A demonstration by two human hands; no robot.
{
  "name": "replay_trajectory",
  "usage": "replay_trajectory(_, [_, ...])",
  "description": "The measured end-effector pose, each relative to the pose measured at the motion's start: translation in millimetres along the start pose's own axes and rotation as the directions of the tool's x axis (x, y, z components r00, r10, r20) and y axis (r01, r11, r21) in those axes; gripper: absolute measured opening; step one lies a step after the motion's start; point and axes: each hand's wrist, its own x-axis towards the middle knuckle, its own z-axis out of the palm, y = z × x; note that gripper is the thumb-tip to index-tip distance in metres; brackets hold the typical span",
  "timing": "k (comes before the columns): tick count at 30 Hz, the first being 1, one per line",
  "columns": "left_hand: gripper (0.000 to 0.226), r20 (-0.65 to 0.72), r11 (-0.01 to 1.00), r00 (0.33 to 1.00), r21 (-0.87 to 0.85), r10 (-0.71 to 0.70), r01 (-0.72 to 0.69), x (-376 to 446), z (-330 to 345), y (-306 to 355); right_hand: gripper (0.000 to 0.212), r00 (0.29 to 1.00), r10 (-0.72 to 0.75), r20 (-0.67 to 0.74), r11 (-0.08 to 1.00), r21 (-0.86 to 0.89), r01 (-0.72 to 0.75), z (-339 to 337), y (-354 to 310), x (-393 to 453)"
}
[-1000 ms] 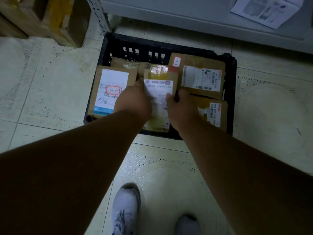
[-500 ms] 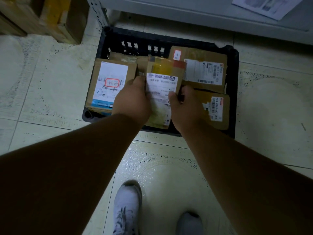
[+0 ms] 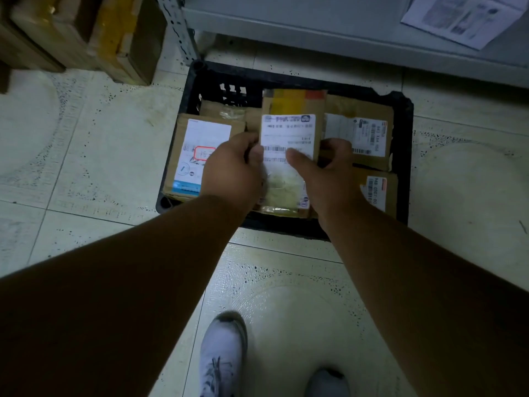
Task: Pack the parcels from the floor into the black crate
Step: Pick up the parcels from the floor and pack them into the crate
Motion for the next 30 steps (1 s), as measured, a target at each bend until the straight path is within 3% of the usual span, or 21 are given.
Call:
replay_trajectory(1, [0.029, -0.011, 0.997, 0.999, 0.068, 0.048, -0.047, -0.5, -3.2, -1.7, 0.058, 1.000, 0.008, -0.010, 1.000, 0.020, -0.008, -2.0, 0.0, -0.7])
replay_trajectory(3, [0.033, -0.127, 0.923, 0.978, 0.369, 0.163, -0.106, 1.0, -9.6, -10.8, 0.055, 0.999, 0.014, -0.037, 0.999, 0.047, -0.012, -5.2, -0.9, -2.4])
replay_trajectory(4, [0.041, -0.191, 0.870, 0.969, 0.491, 0.159, -0.046, 3.0, -13.2, -15.7, 0.052, 0.999, 0.008, -0.044, 0.998, 0.059, -0.005, -6.1, -1.7, -3.3])
replay_trajectory(6, [0.069, -0.213, 0.803, 0.977, 0.579, -0.015, 0.138, 6.6, -20.2, -25.2, 0.044, 0.999, 0.002, -0.041, 0.998, 0.070, 0.001, -5.7, 0.0, -3.7])
replay_trajectory(8, [0.088, -0.134, 0.756, 0.972, 0.611, -0.194, 0.235, 7.7, -21.3, -32.9, 0.044, 1.000, 0.013, -0.024, 0.998, 0.059, -0.011, -4.1, 3.3, -4.2])
replay_trajectory(10, [0.090, -0.101, 0.734, 0.960, 0.625, -0.261, 0.265, 8.6, -18.0, -38.0, 0.044, 1.000, 0.007, -0.018, 0.999, 0.034, -0.007, -2.6, 7.0, -3.7])
replay_trajectory(17, [0.087, -0.201, 0.815, 0.969, 0.532, -0.142, 0.230, 0.7, -15.8, -25.2, 0.039, 0.998, 0.040, -0.045, 0.996, 0.077, -0.036, -13.3, 4.8, -7.2])
replay_trajectory(23, [0.084, -0.093, 0.863, 0.981, 0.467, -0.168, 0.191, -8.5, -17.5, 5.9, 0.022, 0.983, 0.177, -0.055, 0.975, 0.150, -0.167, -45.4, -13.4, -14.5])
replay_trajectory(30, [0.089, 0.095, 0.852, 0.989, 0.521, -0.115, 0.049, -23.8, -0.2, 56.8, 0.033, 0.960, 0.258, -0.108, 0.964, 0.090, -0.249, -94.6, -44.5, -19.5])
